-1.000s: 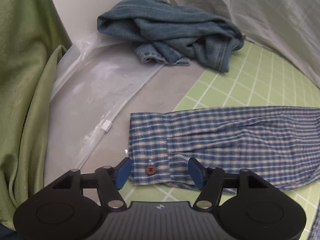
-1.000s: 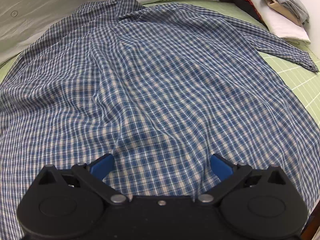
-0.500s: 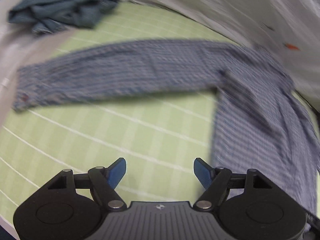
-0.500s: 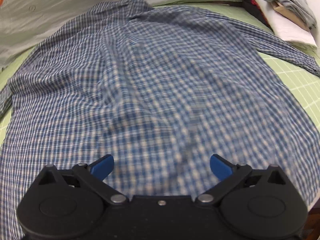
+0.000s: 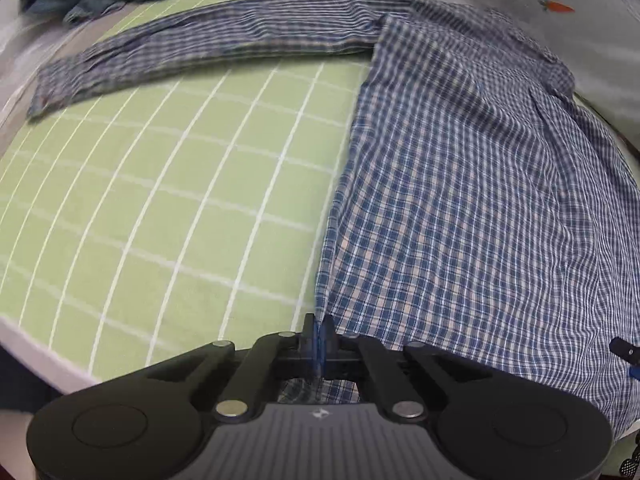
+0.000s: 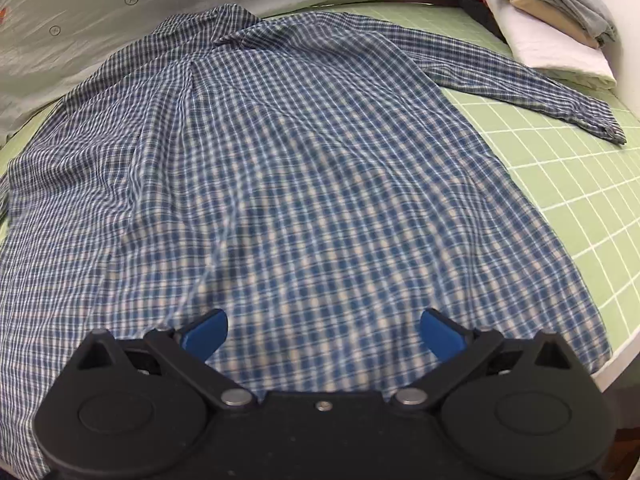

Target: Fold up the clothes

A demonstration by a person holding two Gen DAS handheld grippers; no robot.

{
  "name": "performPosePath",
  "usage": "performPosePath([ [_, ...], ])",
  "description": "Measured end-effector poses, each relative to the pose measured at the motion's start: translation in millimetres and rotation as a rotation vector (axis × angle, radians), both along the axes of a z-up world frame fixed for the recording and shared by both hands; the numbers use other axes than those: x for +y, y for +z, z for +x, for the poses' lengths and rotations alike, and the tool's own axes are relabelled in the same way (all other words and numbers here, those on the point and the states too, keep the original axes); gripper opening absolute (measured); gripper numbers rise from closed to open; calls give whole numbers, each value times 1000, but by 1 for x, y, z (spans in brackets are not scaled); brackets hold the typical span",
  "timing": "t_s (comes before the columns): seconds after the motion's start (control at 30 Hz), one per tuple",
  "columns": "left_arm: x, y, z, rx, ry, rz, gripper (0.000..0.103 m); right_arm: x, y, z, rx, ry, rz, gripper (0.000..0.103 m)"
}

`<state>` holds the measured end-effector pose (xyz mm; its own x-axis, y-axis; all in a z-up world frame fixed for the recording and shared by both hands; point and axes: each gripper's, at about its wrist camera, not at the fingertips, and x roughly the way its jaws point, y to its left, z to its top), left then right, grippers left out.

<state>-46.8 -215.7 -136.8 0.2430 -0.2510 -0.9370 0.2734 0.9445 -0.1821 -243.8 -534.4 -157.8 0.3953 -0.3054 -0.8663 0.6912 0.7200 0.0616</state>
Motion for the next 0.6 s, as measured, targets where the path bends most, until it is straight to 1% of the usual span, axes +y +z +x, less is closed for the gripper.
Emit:
performPosePath([
  [0.13, 10, 1, -9, 17, 84, -2, 2, -10, -2, -8, 2, 31, 11, 103],
  [0.17, 9, 2, -10, 14, 95, 11, 7, -14, -2, -9, -1, 35, 16, 103],
  [0.2, 8, 4, -11, 11, 107, 24, 9, -17, -2, -10, -5, 39, 22, 103],
  [0.23, 5, 7, -12, -1, 117, 31, 14, -22, -2, -12, -13, 42, 27, 103],
  [0.27, 3, 11, -13, -13, 127, 37, 30, -27, -2, -14, -20, 45, 31, 103],
  [0.3, 0, 14, -14, -25, 137, 44, 39, -32, -1, -13, -28, 49, 32, 103],
  [0.33, -2, 19, -14, -39, 149, 36, 58, -37, 1, -13, -35, 52, 32, 103],
  [0.37, -5, 24, -14, -55, 159, 28, 69, -42, 3, -12, -45, 55, 29, 103],
  [0.4, -8, 30, -14, -71, 169, 20, 72, -47, 5, -11, -54, 58, 25, 103],
  [0.5, -28, 43, -7, -110, 160, 22, 73, -64, 12, -3, -90, 58, 9, 103],
  [0.6, -51, 50, -1, -138, 153, 13, 76, -84, 17, 12, -120, 56, -12, 103],
])
